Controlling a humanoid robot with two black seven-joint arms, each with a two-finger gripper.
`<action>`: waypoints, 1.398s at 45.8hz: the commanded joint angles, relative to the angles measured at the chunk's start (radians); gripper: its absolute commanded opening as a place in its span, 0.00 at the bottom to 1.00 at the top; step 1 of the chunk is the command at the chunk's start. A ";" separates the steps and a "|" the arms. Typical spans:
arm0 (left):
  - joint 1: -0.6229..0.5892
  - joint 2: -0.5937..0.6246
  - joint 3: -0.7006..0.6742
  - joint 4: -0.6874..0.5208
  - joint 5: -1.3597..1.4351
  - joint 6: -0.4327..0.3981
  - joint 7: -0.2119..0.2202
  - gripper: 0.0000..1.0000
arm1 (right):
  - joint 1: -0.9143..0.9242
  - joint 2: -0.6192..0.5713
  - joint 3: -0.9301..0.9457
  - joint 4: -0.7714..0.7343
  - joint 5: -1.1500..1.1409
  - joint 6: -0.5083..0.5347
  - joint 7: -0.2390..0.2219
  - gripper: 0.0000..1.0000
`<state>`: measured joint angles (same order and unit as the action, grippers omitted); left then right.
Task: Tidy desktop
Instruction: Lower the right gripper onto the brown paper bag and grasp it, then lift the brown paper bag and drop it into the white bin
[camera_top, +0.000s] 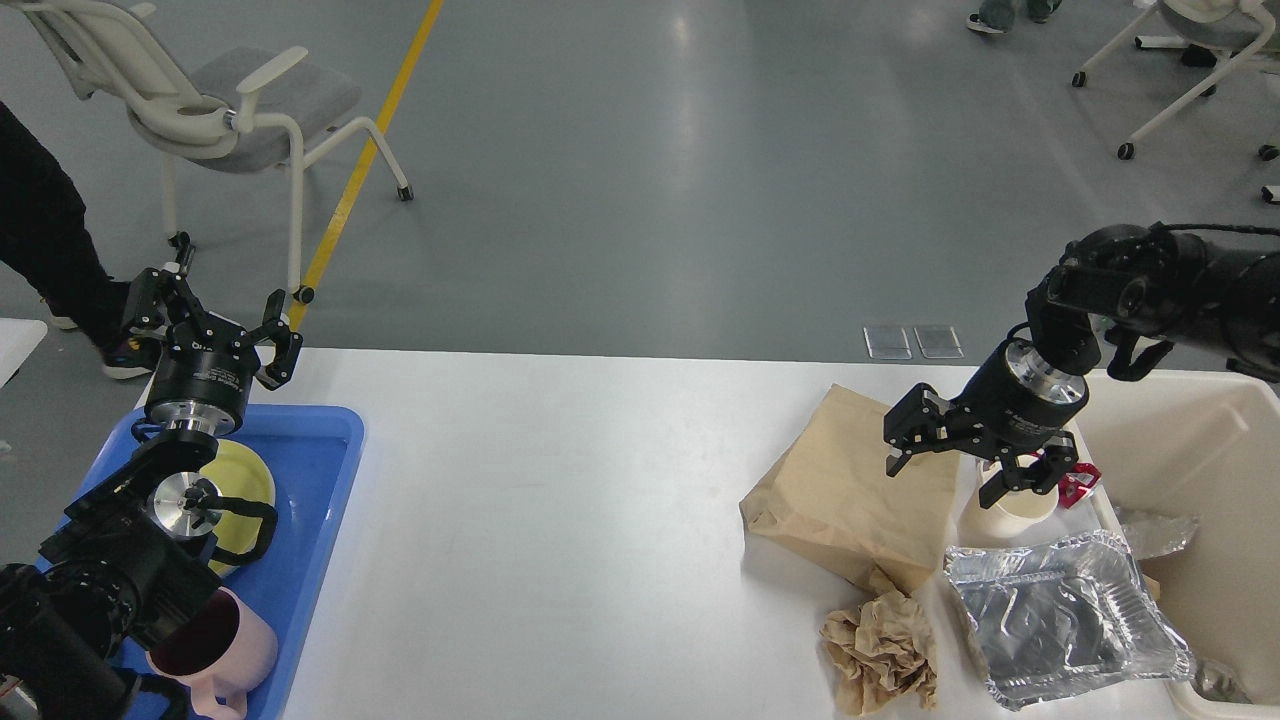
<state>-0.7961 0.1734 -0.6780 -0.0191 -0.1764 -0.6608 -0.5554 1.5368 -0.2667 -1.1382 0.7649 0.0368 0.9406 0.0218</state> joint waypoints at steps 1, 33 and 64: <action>0.000 0.000 0.000 -0.001 0.000 0.000 0.000 0.96 | -0.095 -0.008 0.038 -0.065 -0.002 -0.035 0.000 1.00; 0.000 0.000 0.000 -0.001 0.000 0.000 0.000 0.96 | -0.291 -0.008 0.190 -0.107 0.009 -0.266 0.000 0.62; 0.000 0.000 0.000 -0.001 0.000 0.000 0.000 0.96 | -0.149 -0.058 0.242 0.014 0.011 -0.253 0.000 0.00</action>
<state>-0.7960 0.1733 -0.6780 -0.0190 -0.1765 -0.6612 -0.5554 1.3244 -0.2943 -0.9039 0.7230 0.0489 0.6849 0.0215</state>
